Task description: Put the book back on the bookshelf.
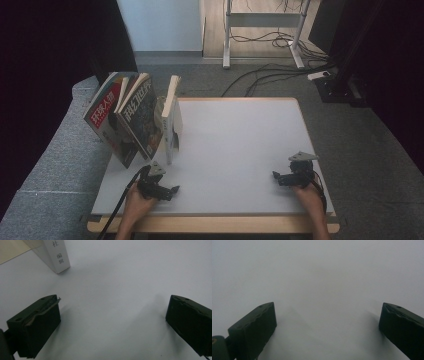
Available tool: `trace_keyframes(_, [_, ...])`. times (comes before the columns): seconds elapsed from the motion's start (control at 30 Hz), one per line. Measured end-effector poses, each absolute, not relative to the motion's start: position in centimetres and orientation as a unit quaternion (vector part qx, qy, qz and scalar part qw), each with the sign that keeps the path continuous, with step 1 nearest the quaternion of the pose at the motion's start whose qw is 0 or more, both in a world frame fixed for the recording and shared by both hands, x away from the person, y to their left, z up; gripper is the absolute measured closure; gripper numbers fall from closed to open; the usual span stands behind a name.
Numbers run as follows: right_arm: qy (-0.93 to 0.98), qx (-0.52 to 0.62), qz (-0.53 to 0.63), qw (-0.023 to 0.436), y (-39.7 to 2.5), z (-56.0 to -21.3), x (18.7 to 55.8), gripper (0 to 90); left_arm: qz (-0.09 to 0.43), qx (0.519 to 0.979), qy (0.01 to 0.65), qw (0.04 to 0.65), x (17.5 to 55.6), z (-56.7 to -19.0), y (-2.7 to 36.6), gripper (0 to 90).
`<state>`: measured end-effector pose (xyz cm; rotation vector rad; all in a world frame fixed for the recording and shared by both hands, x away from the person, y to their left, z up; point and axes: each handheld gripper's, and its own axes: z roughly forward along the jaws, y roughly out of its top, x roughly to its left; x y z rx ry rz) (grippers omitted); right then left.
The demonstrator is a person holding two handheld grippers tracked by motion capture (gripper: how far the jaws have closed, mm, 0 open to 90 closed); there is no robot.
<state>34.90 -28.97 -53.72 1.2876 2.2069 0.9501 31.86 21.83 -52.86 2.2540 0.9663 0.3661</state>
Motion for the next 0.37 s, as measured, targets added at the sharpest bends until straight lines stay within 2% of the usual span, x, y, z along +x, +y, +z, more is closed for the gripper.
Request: trace_keyframes(0.37, [0.791, 0.465, 0.341, 0.204, -29.02, -53.77, 34.91, 0.5, 0.137, 0.858, 0.373, 0.326, 31.85, -52.91, 21.83, 0.0])
